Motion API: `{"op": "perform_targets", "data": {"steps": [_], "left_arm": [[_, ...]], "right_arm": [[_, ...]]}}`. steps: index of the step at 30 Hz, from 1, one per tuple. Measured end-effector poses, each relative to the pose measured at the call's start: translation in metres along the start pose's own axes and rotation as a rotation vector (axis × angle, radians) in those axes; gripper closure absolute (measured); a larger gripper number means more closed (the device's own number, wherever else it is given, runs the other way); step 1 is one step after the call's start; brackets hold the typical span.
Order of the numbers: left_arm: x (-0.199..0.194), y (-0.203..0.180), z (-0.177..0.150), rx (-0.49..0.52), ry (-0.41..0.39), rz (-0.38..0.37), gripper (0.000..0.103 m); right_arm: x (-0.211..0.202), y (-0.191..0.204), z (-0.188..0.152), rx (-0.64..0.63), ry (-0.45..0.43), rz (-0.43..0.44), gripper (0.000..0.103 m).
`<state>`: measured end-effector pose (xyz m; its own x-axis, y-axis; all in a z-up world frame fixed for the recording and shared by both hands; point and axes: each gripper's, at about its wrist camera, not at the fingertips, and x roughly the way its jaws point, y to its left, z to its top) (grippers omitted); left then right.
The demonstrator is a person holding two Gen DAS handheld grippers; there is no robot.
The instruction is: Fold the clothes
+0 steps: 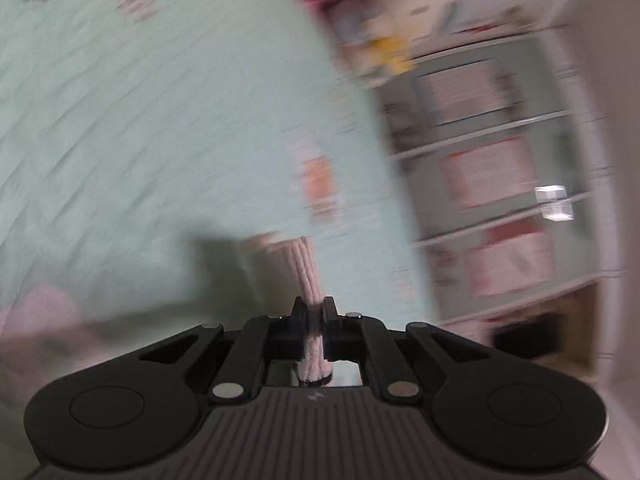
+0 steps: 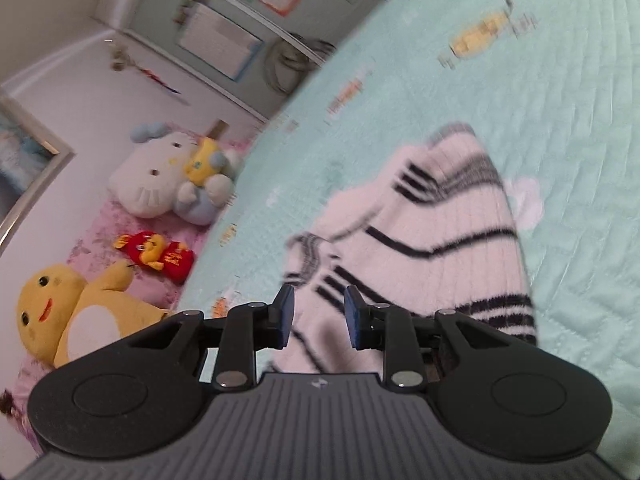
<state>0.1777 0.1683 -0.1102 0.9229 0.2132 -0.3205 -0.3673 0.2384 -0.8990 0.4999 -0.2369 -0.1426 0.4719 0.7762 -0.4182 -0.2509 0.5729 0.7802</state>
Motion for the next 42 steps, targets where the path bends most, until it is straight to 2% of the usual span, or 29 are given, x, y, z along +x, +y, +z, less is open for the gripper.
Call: {"op": "perform_targets", "data": {"steps": [1,2,4,5,8,11,13,15,18,20,22,23,25,27,29,31,33,35,36,37,38,42], "left_arm": [[-0.012,-0.008,0.001,0.021,-0.015,-0.060,0.098],[-0.024,-0.017,0.002,0.043,-0.030,-0.120,0.098],[-0.039,-0.028,0.000,0.074,-0.017,-0.201,0.098],[-0.044,-0.033,-0.004,0.097,-0.008,-0.211,0.098],[-0.054,-0.036,-0.016,0.115,0.010,-0.205,0.098],[-0.056,-0.041,-0.018,0.103,-0.011,-0.162,0.098],[-0.055,-0.060,-0.021,0.143,0.011,-0.188,0.098],[-0.053,-0.102,-0.027,0.296,0.032,-0.245,0.098],[-0.062,-0.178,-0.061,0.590,0.094,-0.403,0.098],[-0.076,-0.217,-0.100,0.812,0.194,-0.514,0.098],[-0.089,-0.233,-0.150,1.063,0.360,-0.588,0.097],[-0.095,-0.230,-0.179,1.194,0.434,-0.590,0.097],[-0.100,-0.208,-0.234,1.406,0.588,-0.551,0.096],[-0.097,-0.174,-0.272,1.535,0.731,-0.469,0.095],[-0.091,-0.146,-0.291,1.594,0.840,-0.375,0.094],[-0.080,-0.131,-0.282,1.564,0.877,-0.320,0.088],[-0.081,-0.119,-0.270,1.490,0.880,-0.295,0.087],[-0.082,-0.111,-0.251,1.381,0.864,-0.290,0.075],[-0.083,-0.104,-0.239,1.303,0.850,-0.287,0.066],[-0.082,-0.097,-0.229,1.230,0.848,-0.282,0.061],[-0.081,-0.090,-0.220,1.157,0.846,-0.277,0.061],[-0.088,-0.073,-0.206,0.997,0.792,-0.219,0.061]], "right_arm": [[0.011,-0.006,-0.001,0.014,0.023,-0.034,0.080],[0.016,-0.011,-0.004,0.016,0.007,-0.040,0.103],[0.025,-0.021,-0.010,0.020,-0.027,-0.052,0.103],[0.025,-0.023,-0.012,0.033,-0.043,-0.050,0.103],[0.025,-0.016,-0.013,-0.004,-0.043,-0.077,0.103],[0.023,-0.010,-0.011,-0.008,-0.025,-0.090,0.103],[0.014,-0.010,-0.009,0.025,-0.012,-0.075,0.103],[-0.007,-0.012,-0.012,0.095,-0.037,-0.012,0.089],[-0.060,-0.010,-0.030,0.093,-0.064,0.086,0.085],[-0.096,-0.015,-0.049,0.079,-0.050,0.089,0.081],[-0.130,-0.032,-0.073,0.120,-0.035,0.091,0.079],[-0.147,-0.040,-0.085,0.141,-0.028,0.093,0.078],[-0.175,-0.056,-0.110,0.185,-0.006,0.086,0.069],[-0.193,-0.068,-0.134,0.215,0.022,0.091,0.068],[-0.208,-0.067,-0.149,0.222,0.025,0.116,0.068],[-0.218,-0.065,-0.157,0.248,0.026,0.135,0.064],[-0.222,-0.057,-0.163,0.228,0.035,0.144,0.052],[-0.224,-0.047,-0.165,0.173,0.055,0.130,0.047],[-0.225,-0.041,-0.167,0.148,0.061,0.138,0.046],[-0.227,-0.035,-0.169,0.124,0.066,0.147,0.046],[-0.230,-0.029,-0.171,0.096,0.067,0.160,0.046],[-0.233,-0.010,-0.179,0.027,0.106,0.145,0.046]]}}
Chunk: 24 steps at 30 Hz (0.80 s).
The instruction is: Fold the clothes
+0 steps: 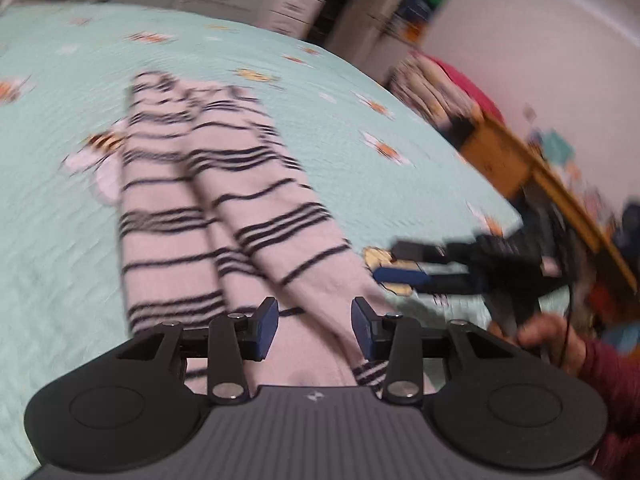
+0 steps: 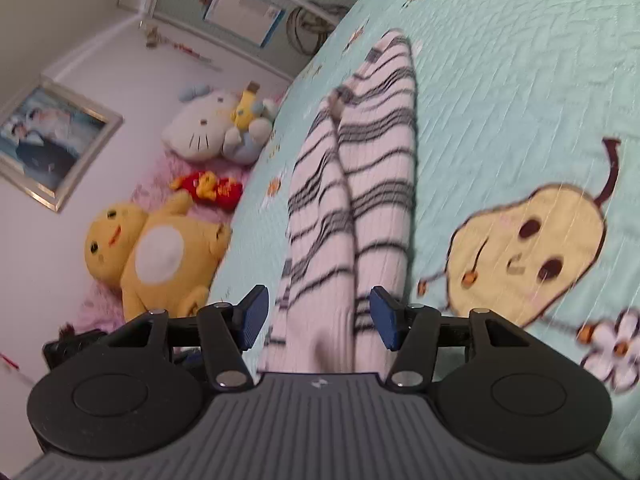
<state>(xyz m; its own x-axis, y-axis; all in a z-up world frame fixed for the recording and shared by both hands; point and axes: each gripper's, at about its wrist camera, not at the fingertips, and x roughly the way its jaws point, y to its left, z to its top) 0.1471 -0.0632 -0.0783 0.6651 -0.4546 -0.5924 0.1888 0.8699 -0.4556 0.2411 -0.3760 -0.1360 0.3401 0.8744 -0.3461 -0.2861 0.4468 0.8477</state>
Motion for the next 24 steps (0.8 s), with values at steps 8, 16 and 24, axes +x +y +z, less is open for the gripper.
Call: {"op": "perform_targets", "data": {"steps": [8,16,24], "left_arm": [[-0.006,0.029,-0.017,-0.274,-0.061,-0.017,0.061],[-0.011,0.018,-0.021,-0.269,-0.069,-0.024,0.061],[-0.020,0.021,-0.019,-0.280,-0.115,-0.027,0.059]], "right_arm": [[0.007,0.007,-0.018,-0.063,0.058,-0.035,0.071],[0.014,-0.009,-0.025,0.034,0.087,-0.012,0.096],[-0.018,0.013,-0.045,0.119,0.074,0.044,0.096]]}}
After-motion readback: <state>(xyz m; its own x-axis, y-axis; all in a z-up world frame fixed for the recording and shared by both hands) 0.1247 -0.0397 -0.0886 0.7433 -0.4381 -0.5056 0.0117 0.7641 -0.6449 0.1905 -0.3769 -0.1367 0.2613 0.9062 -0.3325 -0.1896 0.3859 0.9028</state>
